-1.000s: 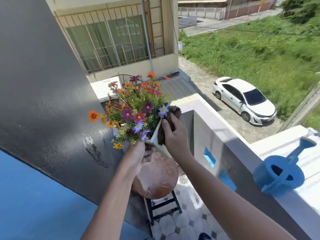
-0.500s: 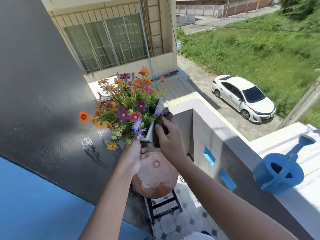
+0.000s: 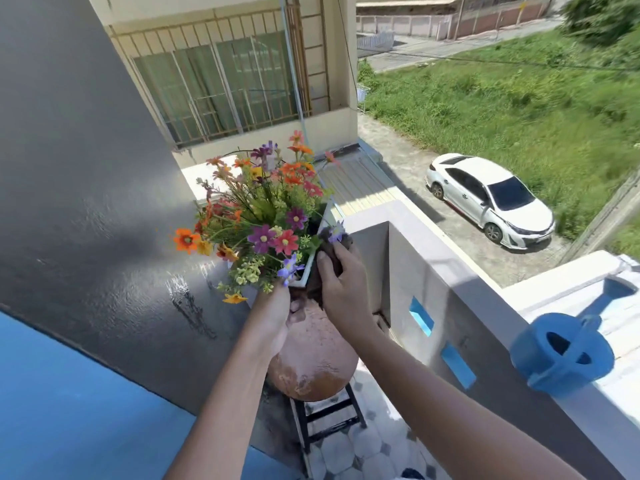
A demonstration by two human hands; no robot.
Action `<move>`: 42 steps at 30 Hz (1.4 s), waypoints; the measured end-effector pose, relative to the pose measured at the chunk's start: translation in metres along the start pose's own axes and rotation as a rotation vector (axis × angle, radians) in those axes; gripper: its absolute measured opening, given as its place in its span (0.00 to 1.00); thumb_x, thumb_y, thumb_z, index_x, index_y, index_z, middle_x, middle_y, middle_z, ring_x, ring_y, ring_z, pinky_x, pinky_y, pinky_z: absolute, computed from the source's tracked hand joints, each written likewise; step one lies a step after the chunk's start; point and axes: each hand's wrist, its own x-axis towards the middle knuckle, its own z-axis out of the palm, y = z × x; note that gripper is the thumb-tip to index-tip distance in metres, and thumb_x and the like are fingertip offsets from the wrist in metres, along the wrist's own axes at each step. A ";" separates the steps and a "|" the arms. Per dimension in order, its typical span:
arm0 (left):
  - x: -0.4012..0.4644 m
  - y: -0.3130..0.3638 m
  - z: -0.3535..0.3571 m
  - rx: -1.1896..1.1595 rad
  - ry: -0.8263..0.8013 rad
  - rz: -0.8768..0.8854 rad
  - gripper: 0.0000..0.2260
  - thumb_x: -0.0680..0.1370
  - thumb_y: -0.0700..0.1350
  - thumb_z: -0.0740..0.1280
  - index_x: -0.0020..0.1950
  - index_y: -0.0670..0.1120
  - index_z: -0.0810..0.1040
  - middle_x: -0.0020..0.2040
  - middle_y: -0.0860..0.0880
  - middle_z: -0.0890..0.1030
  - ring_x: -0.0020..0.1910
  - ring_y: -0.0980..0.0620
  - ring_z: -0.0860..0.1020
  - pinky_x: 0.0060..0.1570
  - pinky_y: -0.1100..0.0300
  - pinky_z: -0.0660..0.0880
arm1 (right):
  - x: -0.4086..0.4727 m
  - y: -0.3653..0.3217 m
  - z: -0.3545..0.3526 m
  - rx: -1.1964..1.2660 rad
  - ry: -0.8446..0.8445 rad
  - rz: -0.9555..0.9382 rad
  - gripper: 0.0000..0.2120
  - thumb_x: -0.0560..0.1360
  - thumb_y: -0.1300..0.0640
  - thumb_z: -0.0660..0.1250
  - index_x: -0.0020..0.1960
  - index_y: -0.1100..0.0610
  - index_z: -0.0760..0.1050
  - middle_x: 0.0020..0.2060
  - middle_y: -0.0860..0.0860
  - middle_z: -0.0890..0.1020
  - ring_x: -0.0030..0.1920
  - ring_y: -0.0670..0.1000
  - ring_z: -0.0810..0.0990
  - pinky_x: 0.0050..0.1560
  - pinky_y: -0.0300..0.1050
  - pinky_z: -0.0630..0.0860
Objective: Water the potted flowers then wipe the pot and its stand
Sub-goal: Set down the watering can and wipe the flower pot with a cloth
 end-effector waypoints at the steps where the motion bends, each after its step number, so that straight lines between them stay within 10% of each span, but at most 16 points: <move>1: -0.001 0.000 0.000 0.004 -0.013 0.000 0.13 0.86 0.44 0.52 0.45 0.42 0.70 0.32 0.45 0.68 0.18 0.58 0.62 0.17 0.66 0.57 | 0.009 -0.004 0.000 0.019 0.010 -0.016 0.08 0.80 0.62 0.62 0.46 0.52 0.77 0.44 0.54 0.76 0.46 0.52 0.74 0.46 0.39 0.70; 6: -0.011 0.002 -0.007 -0.037 -0.077 -0.036 0.15 0.85 0.40 0.53 0.38 0.43 0.67 0.30 0.44 0.71 0.18 0.58 0.63 0.18 0.66 0.57 | 0.044 0.024 -0.013 -0.085 0.054 -0.013 0.12 0.80 0.60 0.61 0.61 0.60 0.77 0.51 0.56 0.73 0.48 0.48 0.72 0.51 0.34 0.69; 15: -0.002 0.005 -0.001 -0.056 -0.007 0.011 0.13 0.85 0.42 0.52 0.41 0.45 0.68 0.31 0.44 0.71 0.17 0.58 0.63 0.16 0.68 0.58 | -0.008 0.041 0.006 -0.158 0.018 0.120 0.10 0.79 0.63 0.62 0.58 0.63 0.77 0.52 0.56 0.75 0.50 0.51 0.72 0.51 0.43 0.68; 21: -0.001 0.002 -0.002 0.074 -0.025 0.020 0.14 0.85 0.41 0.51 0.41 0.43 0.69 0.29 0.45 0.72 0.17 0.58 0.63 0.16 0.68 0.57 | 0.009 -0.007 0.000 0.033 0.024 0.075 0.16 0.80 0.61 0.62 0.38 0.43 0.70 0.41 0.52 0.74 0.42 0.46 0.72 0.40 0.30 0.66; 25: -0.002 0.010 -0.008 0.171 -0.105 0.036 0.14 0.83 0.40 0.51 0.40 0.44 0.67 0.29 0.46 0.71 0.19 0.58 0.61 0.18 0.67 0.55 | 0.046 0.004 -0.014 -0.008 0.054 0.155 0.09 0.79 0.60 0.59 0.42 0.59 0.74 0.39 0.57 0.76 0.42 0.54 0.74 0.43 0.47 0.70; 30: 0.002 0.015 -0.027 0.359 -0.139 0.046 0.14 0.83 0.43 0.54 0.38 0.44 0.69 0.30 0.47 0.69 0.20 0.58 0.60 0.21 0.64 0.53 | 0.084 0.008 -0.053 0.043 -0.212 0.395 0.13 0.81 0.65 0.58 0.37 0.61 0.68 0.28 0.55 0.68 0.26 0.52 0.66 0.26 0.42 0.64; 35: 0.006 0.024 -0.039 0.519 -0.027 0.040 0.18 0.82 0.38 0.51 0.35 0.45 0.72 0.27 0.46 0.74 0.18 0.58 0.64 0.19 0.71 0.58 | 0.093 0.008 -0.075 0.239 -0.300 0.650 0.13 0.80 0.57 0.62 0.37 0.56 0.69 0.28 0.55 0.70 0.28 0.54 0.71 0.32 0.47 0.68; 38: 0.003 0.028 -0.038 0.579 -0.048 0.091 0.18 0.81 0.36 0.51 0.35 0.43 0.73 0.29 0.43 0.74 0.26 0.51 0.66 0.24 0.67 0.58 | 0.091 0.011 -0.084 0.160 -0.343 0.593 0.10 0.81 0.63 0.59 0.49 0.52 0.76 0.40 0.52 0.77 0.46 0.55 0.76 0.44 0.52 0.71; 42: 0.008 0.029 -0.042 0.584 -0.036 0.098 0.16 0.81 0.38 0.53 0.34 0.44 0.69 0.26 0.44 0.74 0.27 0.50 0.65 0.23 0.67 0.56 | 0.079 0.009 -0.083 0.012 -0.391 0.540 0.14 0.74 0.66 0.65 0.34 0.51 0.77 0.32 0.54 0.70 0.31 0.53 0.70 0.29 0.47 0.68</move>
